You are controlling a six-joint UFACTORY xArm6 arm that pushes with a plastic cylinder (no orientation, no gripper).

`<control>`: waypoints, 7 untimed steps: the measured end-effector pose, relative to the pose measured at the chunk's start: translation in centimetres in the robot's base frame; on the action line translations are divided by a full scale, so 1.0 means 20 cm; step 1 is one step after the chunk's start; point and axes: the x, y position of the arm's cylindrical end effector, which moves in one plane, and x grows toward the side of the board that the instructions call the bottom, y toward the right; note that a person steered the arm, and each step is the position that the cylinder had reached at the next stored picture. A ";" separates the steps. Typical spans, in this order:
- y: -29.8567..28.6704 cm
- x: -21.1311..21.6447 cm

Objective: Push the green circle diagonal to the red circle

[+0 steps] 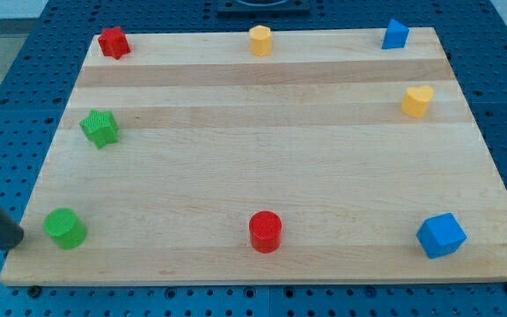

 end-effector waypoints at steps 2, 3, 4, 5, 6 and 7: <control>0.13 -0.13; 0.23 -0.17; 0.26 -0.13; 0.22 -0.09; 0.22 -0.06; 0.23 -0.01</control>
